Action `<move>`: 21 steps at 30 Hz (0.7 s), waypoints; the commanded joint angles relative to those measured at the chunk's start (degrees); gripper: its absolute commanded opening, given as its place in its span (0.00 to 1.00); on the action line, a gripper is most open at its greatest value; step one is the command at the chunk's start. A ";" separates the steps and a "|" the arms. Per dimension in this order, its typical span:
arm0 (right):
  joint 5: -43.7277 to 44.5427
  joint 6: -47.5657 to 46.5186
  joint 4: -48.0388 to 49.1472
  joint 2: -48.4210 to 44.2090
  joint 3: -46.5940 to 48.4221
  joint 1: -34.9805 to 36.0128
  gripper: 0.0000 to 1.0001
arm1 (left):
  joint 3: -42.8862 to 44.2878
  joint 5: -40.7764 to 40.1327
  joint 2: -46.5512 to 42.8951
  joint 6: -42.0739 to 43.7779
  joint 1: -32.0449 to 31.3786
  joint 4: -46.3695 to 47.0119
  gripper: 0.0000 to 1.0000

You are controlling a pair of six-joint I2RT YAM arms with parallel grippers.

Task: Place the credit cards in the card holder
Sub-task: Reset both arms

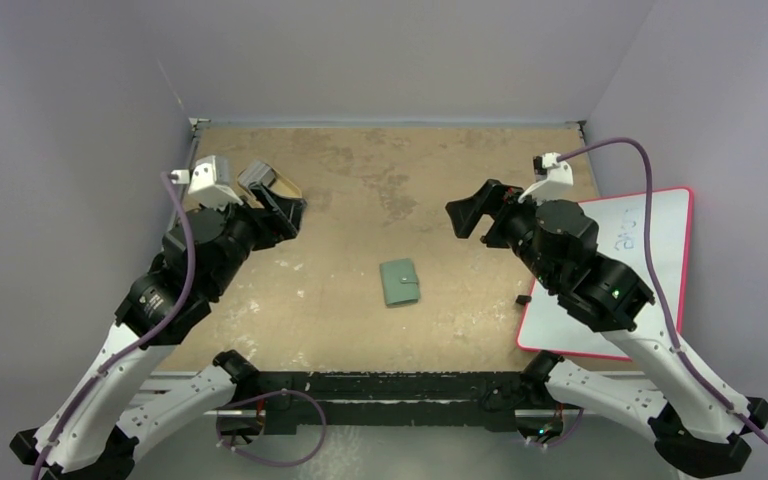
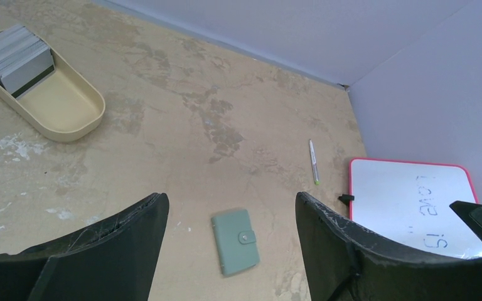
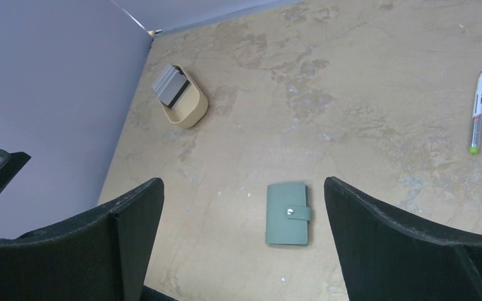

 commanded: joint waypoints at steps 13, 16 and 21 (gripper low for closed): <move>-4.34 2.44 4.58 0.37 -6.43 0.09 0.99 | -7.60 -0.46 -2.58 -2.93 -0.01 4.03 0.75; -6.06 3.81 5.48 1.24 -6.65 0.08 0.99 | -7.63 0.22 -1.45 -2.84 -0.01 3.67 0.75; -6.27 4.55 2.86 3.15 -2.65 0.08 0.99 | -5.66 0.23 -0.76 -1.94 -0.01 3.71 0.75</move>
